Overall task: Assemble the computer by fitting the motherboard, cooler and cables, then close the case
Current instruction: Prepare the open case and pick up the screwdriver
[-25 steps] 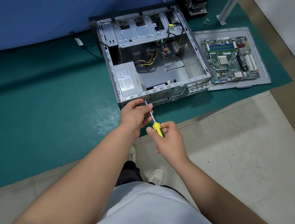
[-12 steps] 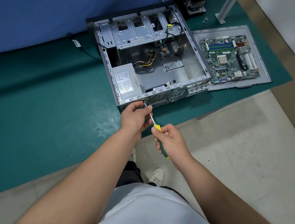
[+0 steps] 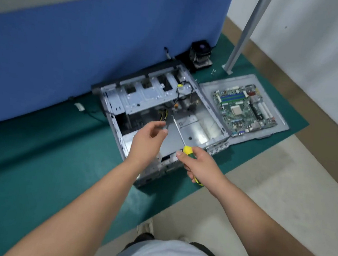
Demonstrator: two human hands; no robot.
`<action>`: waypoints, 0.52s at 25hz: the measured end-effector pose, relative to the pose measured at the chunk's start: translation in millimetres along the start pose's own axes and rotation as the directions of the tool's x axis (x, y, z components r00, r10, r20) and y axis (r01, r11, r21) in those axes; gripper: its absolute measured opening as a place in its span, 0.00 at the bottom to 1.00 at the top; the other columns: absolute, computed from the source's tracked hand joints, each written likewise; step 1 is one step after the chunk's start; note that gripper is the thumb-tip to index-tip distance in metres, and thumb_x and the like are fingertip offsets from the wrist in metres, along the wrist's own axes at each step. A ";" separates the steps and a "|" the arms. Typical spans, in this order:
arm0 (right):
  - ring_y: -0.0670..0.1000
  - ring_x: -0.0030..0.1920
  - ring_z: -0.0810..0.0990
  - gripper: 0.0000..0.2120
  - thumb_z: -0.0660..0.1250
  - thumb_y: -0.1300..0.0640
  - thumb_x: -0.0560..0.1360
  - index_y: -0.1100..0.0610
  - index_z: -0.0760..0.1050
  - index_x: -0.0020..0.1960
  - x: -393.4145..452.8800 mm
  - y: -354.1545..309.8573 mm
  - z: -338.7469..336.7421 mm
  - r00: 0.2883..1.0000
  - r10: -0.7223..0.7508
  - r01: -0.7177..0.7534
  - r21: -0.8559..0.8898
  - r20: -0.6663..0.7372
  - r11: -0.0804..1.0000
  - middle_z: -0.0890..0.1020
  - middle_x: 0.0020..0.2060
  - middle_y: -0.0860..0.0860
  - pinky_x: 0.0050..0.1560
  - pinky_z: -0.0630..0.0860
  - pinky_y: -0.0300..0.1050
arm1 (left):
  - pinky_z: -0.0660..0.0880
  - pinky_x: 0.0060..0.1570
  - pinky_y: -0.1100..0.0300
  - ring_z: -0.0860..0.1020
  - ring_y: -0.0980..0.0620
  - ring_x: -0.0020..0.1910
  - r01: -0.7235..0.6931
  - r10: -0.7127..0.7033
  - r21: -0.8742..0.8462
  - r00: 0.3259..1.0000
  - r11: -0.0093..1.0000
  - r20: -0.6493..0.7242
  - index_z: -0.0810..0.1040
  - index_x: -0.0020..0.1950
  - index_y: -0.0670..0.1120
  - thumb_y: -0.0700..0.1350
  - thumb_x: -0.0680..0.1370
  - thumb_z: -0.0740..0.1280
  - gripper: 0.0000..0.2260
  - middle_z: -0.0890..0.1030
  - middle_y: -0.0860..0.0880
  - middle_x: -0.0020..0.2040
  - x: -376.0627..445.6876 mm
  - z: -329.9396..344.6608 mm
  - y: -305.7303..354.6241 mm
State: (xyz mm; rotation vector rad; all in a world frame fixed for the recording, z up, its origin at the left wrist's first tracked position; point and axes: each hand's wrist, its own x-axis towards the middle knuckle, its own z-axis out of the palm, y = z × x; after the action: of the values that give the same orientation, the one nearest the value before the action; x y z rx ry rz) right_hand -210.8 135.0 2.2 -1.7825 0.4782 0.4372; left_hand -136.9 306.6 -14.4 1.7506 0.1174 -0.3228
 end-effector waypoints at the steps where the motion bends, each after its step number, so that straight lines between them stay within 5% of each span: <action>1: 0.49 0.26 0.70 0.15 0.71 0.45 0.78 0.57 0.73 0.49 8.9 -7.4 -9.9 0.999 0.012 -0.012 0.000 -0.032 1.000 0.72 0.30 0.49 0.27 0.70 0.43 | 0.78 0.53 0.57 0.82 0.56 0.51 -0.061 0.058 0.113 0.998 0.992 0.023 0.81 0.63 0.55 0.49 0.81 0.68 0.11 0.84 0.55 0.51 19.2 -4.1 3.8; 3: 0.48 0.24 0.70 0.14 0.72 0.47 0.78 0.57 0.73 0.47 24.9 -17.9 -31.1 0.996 0.045 -0.044 0.018 -0.081 0.999 0.72 0.27 0.47 0.27 0.70 0.43 | 0.75 0.58 0.59 0.80 0.56 0.55 -0.186 0.165 0.329 0.982 0.926 0.091 0.80 0.66 0.53 0.49 0.82 0.67 0.13 0.83 0.56 0.56 61.2 -7.6 10.4; 6: 0.50 0.24 0.70 0.16 0.71 0.44 0.77 0.56 0.74 0.44 54.6 -29.3 -65.6 0.987 0.099 -0.102 -0.023 -0.124 0.994 0.72 0.25 0.46 0.27 0.70 0.44 | 0.67 0.71 0.52 0.72 0.46 0.71 -0.392 0.314 0.667 0.918 0.634 0.241 0.75 0.72 0.51 0.50 0.82 0.65 0.18 0.77 0.48 0.70 132.8 3.7 17.5; 9: 0.52 0.26 0.74 0.17 0.71 0.41 0.77 0.54 0.74 0.41 98.8 -36.9 -105.1 0.984 0.101 -0.116 -0.095 -0.149 0.989 0.74 0.27 0.50 0.30 0.73 0.46 | 0.54 0.79 0.44 0.54 0.45 0.82 -0.393 0.276 0.808 0.915 0.439 0.295 0.64 0.80 0.58 0.60 0.83 0.59 0.25 0.60 0.50 0.83 200.2 19.8 25.8; 13: 0.48 0.27 0.78 0.17 0.71 0.43 0.78 0.57 0.78 0.44 171.8 -48.6 -155.1 0.977 0.104 -0.124 -0.099 -0.186 0.987 0.80 0.31 0.53 0.29 0.74 0.41 | 0.32 0.78 0.41 0.35 0.51 0.82 -0.298 0.222 0.901 0.946 0.315 0.236 0.47 0.82 0.67 0.72 0.80 0.38 0.30 0.40 0.60 0.83 254.3 25.6 20.0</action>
State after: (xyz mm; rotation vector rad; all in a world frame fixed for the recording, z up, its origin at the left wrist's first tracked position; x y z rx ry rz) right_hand -32.4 -19.7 -9.6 -1.9173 0.6988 0.3896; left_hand 107.3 252.5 -70.9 2.8786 -0.5364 -0.2007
